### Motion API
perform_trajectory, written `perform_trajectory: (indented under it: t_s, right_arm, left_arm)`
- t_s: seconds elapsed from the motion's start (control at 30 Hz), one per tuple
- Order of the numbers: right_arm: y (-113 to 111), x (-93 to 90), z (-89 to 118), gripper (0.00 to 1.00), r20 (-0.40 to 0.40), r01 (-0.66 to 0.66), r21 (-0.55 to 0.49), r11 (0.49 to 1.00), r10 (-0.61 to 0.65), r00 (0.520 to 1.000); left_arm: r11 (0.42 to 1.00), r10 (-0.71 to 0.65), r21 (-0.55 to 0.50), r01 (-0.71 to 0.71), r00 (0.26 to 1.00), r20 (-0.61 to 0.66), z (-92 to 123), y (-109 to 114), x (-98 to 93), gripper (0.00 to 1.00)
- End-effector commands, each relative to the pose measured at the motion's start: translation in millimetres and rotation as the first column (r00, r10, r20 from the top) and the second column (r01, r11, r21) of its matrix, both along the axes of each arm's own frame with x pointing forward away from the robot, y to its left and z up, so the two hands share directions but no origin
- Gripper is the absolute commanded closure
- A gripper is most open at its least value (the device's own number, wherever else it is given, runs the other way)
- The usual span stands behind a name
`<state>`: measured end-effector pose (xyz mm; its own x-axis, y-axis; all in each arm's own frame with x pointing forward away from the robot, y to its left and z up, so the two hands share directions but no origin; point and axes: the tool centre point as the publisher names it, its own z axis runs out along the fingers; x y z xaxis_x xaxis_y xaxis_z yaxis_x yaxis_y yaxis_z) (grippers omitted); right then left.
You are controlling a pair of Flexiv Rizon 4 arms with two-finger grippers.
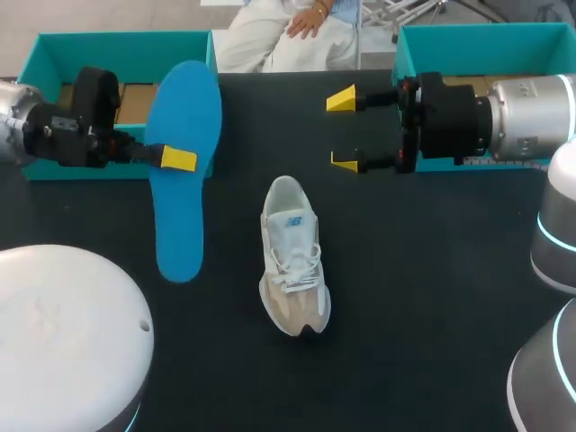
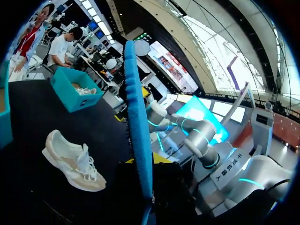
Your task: Take the shoe out of the shoebox, open the shoe tongue, remove and reinsert the insole, then place the shoe into the shoebox
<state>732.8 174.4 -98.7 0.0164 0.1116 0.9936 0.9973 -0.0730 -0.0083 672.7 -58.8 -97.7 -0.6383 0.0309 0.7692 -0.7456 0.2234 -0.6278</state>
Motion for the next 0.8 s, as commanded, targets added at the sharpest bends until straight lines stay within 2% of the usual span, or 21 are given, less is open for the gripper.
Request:
perform_trajectory:
  t_s: [0.03,0.7,0.8]
  right_arm:
    - [2.8,-0.1,-0.2,0.0,-0.001,0.003,-0.003,1.0,-0.003,1.0]
    - [2.8,-0.1,-0.2,0.0,-0.001,0.003,-0.003,1.0,-0.003,1.0]
    - [2.8,-0.1,-0.2,0.0,-0.001,0.003,-0.003,1.0,-0.003,1.0]
  left_arm:
    - [0.998,0.055,0.055,-0.038,0.936,-0.349,-2.5,-0.9,0.2,1.0]
    - [0.997,0.069,0.051,-0.054,0.93,-0.361,-3.7,-2.2,0.0,1.0]
    - [0.997,0.074,0.024,-0.07,0.918,-0.389,-12.8,-7.9,5.2,1.0]
